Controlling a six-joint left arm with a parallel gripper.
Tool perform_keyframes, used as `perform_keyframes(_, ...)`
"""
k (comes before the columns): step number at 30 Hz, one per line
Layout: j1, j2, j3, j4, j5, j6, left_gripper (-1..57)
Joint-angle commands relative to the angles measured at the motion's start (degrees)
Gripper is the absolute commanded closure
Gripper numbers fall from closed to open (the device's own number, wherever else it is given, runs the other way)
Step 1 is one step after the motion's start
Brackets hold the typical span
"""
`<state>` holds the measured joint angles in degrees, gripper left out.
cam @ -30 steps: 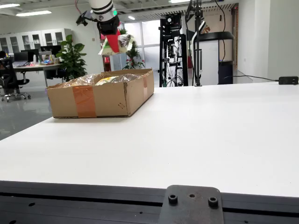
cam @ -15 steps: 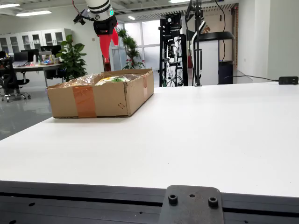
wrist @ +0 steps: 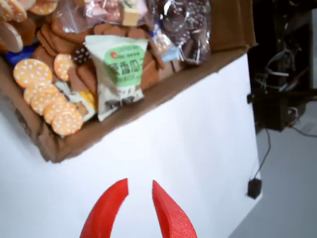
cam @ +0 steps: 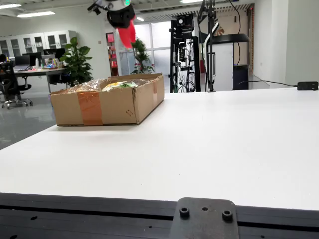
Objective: Grasp a snack and put it in the bin.
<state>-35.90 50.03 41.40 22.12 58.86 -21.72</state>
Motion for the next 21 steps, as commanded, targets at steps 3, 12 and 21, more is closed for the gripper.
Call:
perform_keyframes(3,-4.8,-5.5,3.5,0.3,3.2,0.8,51.0)
perform_keyframes(12,-11.8,-20.9,22.2,0.3,2.4,-2.8,55.8)
perform_keyframes(21,-22.3,-32.5,37.4,-1.0,-0.7,-2.5,56.4)
